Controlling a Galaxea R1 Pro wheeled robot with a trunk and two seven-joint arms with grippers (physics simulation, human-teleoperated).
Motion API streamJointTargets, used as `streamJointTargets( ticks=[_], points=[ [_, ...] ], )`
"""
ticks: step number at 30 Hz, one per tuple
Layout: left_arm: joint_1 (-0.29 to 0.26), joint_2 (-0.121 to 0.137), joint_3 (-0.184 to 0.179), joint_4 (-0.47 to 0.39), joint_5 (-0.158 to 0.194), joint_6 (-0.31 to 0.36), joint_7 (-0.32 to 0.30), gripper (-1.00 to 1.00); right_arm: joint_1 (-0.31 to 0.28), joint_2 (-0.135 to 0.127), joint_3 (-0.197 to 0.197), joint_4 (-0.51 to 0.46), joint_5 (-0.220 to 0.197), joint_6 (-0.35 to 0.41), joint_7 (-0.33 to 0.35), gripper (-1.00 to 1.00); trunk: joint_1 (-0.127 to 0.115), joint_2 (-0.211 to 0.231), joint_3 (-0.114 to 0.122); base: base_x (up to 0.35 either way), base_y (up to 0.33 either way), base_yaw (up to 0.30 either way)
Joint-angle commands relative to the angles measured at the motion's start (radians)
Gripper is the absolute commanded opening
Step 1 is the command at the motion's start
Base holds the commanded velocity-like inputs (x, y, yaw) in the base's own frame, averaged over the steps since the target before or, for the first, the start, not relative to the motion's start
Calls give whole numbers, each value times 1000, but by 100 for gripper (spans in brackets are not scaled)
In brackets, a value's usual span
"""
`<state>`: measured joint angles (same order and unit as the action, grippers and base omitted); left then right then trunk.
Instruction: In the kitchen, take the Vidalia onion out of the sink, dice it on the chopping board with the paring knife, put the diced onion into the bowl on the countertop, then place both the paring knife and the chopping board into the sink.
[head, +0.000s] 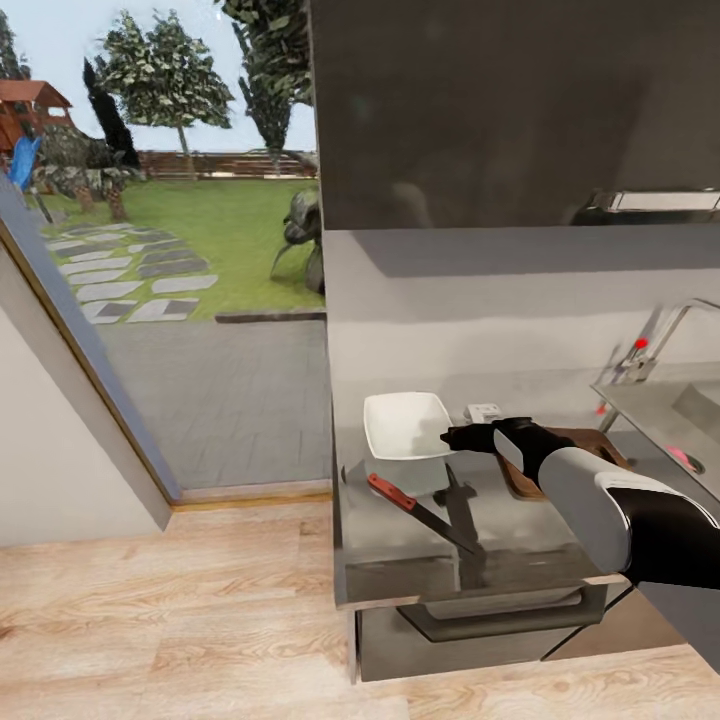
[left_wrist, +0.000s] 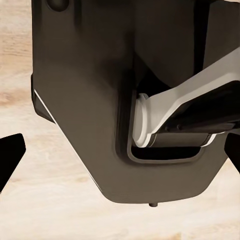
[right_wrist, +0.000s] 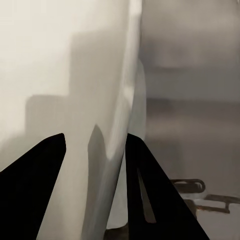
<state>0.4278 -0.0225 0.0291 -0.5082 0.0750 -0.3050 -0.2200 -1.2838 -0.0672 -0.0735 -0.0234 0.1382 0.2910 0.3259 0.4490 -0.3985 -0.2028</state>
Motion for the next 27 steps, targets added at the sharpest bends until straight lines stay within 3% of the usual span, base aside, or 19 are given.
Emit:
streamJointTargets(
  ticks=[1, 27],
  points=[
    [0, -1, 3, -1, 8, 1, -9, 100, 0, 0, 6, -1, 15, 5, 4, -100, 1, -2, -2, 171, 101, 0],
    [0, -1, 3, 0, 8, 1, -9, 100, 0, 2, 6, -1, 15, 5, 3, -100, 1, -2, -11, 23, 13, 11]
  ],
)
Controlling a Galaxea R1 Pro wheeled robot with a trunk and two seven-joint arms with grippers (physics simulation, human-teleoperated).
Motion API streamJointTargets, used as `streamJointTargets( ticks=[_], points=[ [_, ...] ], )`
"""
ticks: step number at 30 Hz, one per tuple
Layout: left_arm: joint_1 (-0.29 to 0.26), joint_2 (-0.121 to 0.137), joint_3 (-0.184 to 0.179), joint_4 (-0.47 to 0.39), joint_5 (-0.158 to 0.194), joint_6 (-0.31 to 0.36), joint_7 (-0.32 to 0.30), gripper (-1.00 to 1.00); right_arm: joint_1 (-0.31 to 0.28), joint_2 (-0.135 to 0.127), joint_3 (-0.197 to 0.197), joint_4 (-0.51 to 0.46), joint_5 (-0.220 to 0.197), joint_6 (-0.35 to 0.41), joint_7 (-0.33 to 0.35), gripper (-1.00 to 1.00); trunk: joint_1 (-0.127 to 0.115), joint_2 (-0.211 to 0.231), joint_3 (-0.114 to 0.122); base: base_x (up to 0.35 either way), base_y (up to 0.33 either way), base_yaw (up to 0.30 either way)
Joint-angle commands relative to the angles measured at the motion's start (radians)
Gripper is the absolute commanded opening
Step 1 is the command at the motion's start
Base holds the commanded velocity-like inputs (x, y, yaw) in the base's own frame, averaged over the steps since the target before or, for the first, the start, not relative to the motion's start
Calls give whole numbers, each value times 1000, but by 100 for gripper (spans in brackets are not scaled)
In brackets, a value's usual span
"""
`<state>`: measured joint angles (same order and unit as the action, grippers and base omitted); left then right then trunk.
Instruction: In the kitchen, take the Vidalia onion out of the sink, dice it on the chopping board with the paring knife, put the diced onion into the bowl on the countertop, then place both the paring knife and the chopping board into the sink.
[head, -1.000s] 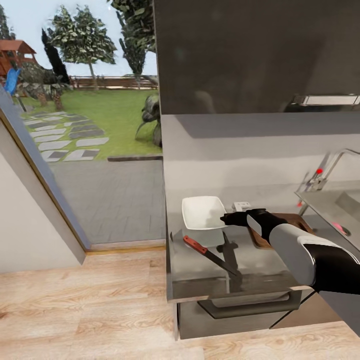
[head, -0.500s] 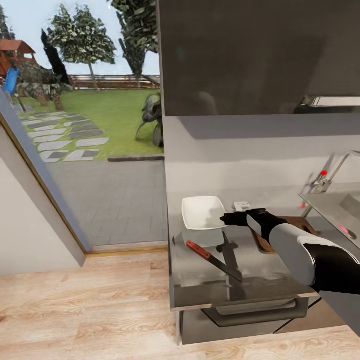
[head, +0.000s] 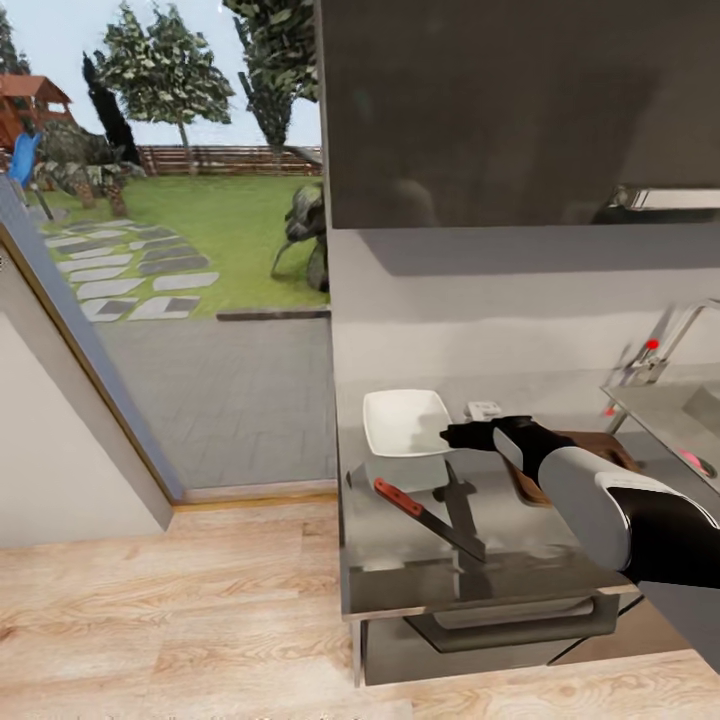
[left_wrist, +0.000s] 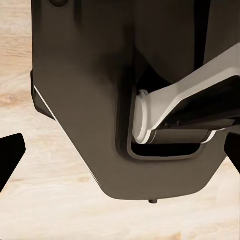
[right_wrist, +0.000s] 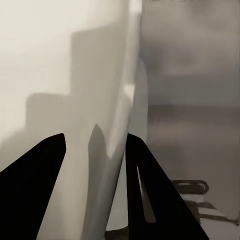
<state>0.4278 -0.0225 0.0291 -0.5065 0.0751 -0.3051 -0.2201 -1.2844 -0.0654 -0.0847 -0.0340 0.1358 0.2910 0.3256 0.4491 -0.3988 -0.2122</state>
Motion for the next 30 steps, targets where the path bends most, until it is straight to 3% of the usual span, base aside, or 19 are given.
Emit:
streamJointTargets(
  ticks=[1, 16, 30],
  points=[
    [0, 0, 3, -1, 8, 1, -8, 100, 0, 0, 17, 9, 18, 5, 4, -100, 1, -1, -3, 0, 0, 74],
    [0, 0, 3, -1, 8, 1, -8, 100, 0, -1, 17, 9, 18, 5, 4, -100, 1, -1, -8, 0, 0, 28],
    [0, 0, 3, -1, 8, 1, -8, 100, 0, -1, 17, 9, 18, 5, 4, -100, 1, -1, 11, 0, 0, 0]
  ],
)
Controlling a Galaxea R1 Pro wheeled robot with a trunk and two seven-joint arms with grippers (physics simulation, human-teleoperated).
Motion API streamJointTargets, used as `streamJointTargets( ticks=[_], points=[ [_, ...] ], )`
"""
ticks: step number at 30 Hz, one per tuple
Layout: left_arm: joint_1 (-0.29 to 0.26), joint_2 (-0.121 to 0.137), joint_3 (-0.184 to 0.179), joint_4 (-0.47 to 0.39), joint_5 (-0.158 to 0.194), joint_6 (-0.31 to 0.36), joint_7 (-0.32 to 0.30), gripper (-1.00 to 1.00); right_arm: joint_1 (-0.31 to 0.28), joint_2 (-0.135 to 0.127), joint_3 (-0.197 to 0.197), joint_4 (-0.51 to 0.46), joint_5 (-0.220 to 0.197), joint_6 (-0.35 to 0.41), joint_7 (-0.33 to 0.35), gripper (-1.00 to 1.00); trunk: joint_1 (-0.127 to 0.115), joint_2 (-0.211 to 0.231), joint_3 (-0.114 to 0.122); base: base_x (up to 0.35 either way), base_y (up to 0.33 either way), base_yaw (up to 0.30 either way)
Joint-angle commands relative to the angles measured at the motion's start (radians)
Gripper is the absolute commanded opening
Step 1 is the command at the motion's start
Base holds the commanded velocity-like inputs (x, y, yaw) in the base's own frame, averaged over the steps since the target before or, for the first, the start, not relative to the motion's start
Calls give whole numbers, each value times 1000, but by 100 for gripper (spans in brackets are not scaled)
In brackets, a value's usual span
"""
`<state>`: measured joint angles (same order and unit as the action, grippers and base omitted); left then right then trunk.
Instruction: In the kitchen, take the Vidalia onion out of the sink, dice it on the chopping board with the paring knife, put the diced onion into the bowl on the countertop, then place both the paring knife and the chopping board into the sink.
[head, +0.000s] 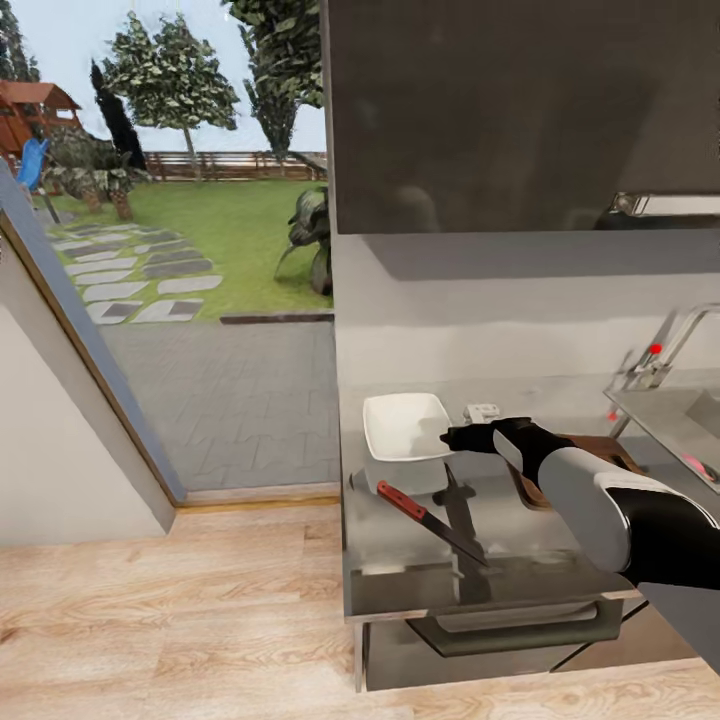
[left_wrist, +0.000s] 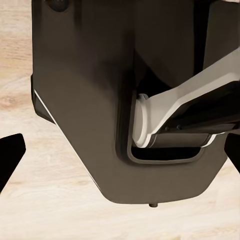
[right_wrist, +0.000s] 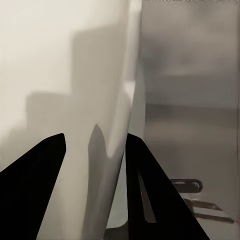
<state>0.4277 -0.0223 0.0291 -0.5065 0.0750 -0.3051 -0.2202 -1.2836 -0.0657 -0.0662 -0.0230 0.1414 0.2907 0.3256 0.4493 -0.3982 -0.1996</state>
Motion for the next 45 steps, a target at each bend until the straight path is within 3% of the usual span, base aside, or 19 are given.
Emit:
streamJointTargets(
  ticks=[1, 22, 23, 45],
  points=[
    [0, -1, 3, -1, 8, 1, -8, 100, 0, 0, -1, -2, 12, 5, 4, -100, 1, -2, 0, 0, 0, 0],
    [0, -1, 3, -1, 8, 1, -8, 100, 0, -2, -1, -1, 12, 5, 4, -100, 1, -2, 6, 0, 0, 0],
    [0, -1, 3, -1, 8, 1, -8, 100, 0, -2, -1, -1, 12, 5, 4, 100, 1, -2, 6, 0, 0, 0],
    [0, -1, 3, -1, 8, 1, -8, 100, 0, -3, -2, -5, 9, 1, 6, 100, 1, -2, 6, 0, 0, 0]
  ],
)
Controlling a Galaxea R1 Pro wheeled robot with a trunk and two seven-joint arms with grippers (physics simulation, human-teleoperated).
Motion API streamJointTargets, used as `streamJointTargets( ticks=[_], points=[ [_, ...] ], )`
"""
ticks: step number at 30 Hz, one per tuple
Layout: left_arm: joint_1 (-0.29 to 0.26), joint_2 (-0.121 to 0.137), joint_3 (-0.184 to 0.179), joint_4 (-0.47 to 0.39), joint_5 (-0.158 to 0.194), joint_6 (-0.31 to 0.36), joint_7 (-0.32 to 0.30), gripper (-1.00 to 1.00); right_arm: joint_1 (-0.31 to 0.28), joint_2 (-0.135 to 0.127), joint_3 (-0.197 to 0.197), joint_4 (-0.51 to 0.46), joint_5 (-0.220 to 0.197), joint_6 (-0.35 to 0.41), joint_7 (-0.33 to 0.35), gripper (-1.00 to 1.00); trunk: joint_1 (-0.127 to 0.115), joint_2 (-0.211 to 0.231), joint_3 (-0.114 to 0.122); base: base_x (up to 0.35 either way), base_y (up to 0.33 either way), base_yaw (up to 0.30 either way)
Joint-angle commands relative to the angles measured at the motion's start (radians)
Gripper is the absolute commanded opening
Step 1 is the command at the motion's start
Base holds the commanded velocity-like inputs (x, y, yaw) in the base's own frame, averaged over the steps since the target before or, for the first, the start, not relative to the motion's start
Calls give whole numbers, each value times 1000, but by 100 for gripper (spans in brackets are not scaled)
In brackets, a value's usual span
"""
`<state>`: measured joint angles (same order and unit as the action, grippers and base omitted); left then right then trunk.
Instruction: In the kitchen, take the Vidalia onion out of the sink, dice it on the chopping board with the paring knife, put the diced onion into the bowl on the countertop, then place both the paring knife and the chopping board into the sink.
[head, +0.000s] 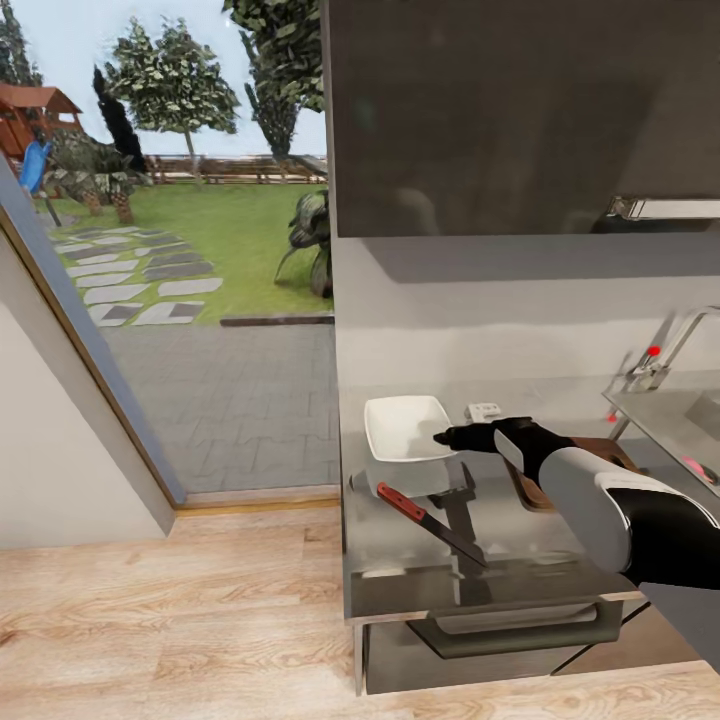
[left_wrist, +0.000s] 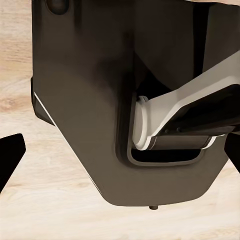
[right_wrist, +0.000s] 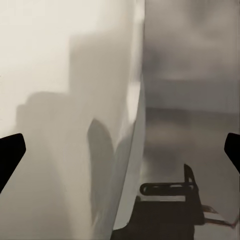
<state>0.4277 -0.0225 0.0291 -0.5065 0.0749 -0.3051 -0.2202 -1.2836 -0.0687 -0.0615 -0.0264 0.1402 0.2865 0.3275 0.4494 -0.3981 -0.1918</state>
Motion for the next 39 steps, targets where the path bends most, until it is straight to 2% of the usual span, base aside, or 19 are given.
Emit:
streamJointTargets(
  ticks=[1, 8, 13, 16, 17, 18, 20, 21, 24, 34, 37, 39],
  points=[
    [0, -1, 3, -1, 8, 1, -8, 100, 0, -1, -7, -3, 10, 5, 5, 100, 1, -2, -2, 0, 0, 0],
    [0, -1, 3, -2, 8, 3, -8, 100, 0, -7, -7, -19, 13, -20, 49, 100, 1, -2, -2, 0, 0, 0],
    [0, -2, 3, -3, 8, 3, -7, 100, 0, -15, -9, -43, 17, -95, 60, 100, 1, -2, -2, 0, 0, 0],
    [0, -4, 3, -2, 8, 4, -7, 100, 0, -34, -9, -118, 18, -112, 60, 100, 1, -2, -2, 0, 0, 0],
    [-1, -4, 3, -2, 8, 4, -7, 100, 0, -42, -8, -171, 18, -103, 60, 100, 1, -2, -2, 0, 0, 0],
    [-1, -5, 3, -1, 8, 4, -7, 100, 0, -56, -5, -368, 19, 30, 61, 100, 1, -2, -2, 0, 0, 0],
    [-2, -5, 3, 0, 8, 4, -7, 100, 0, -58, -4, -504, 19, 154, 61, 100, 1, -2, -2, -10, 0, 0],
    [-2, -5, 3, 1, 8, 4, -8, 100, 0, -58, -4, -558, 19, 203, 61, 100, 1, -2, -2, -84, 0, 0],
    [-2, -5, 3, 7, 8, 3, -8, 100, 4, -56, -2, -633, 20, 270, 61, 100, 1, -2, -2, -186, 0, 0],
    [-3, -2, 3, 8, 7, 2, -7, 100, 31, -54, -1, -692, 22, 294, 61, 100, 1, -2, -2, -299, 32, 0],
    [-3, -2, 3, 8, 6, 1, -7, 100, 71, -54, -1, -742, 22, 291, 61, 100, 1, -2, -2, -318, 78, 0],
    [-3, -2, 3, 10, 7, 0, -8, 100, 120, -54, -1, -812, 22, 289, 61, 100, 1, -2, -2, -319, 81, 0]
  ],
)
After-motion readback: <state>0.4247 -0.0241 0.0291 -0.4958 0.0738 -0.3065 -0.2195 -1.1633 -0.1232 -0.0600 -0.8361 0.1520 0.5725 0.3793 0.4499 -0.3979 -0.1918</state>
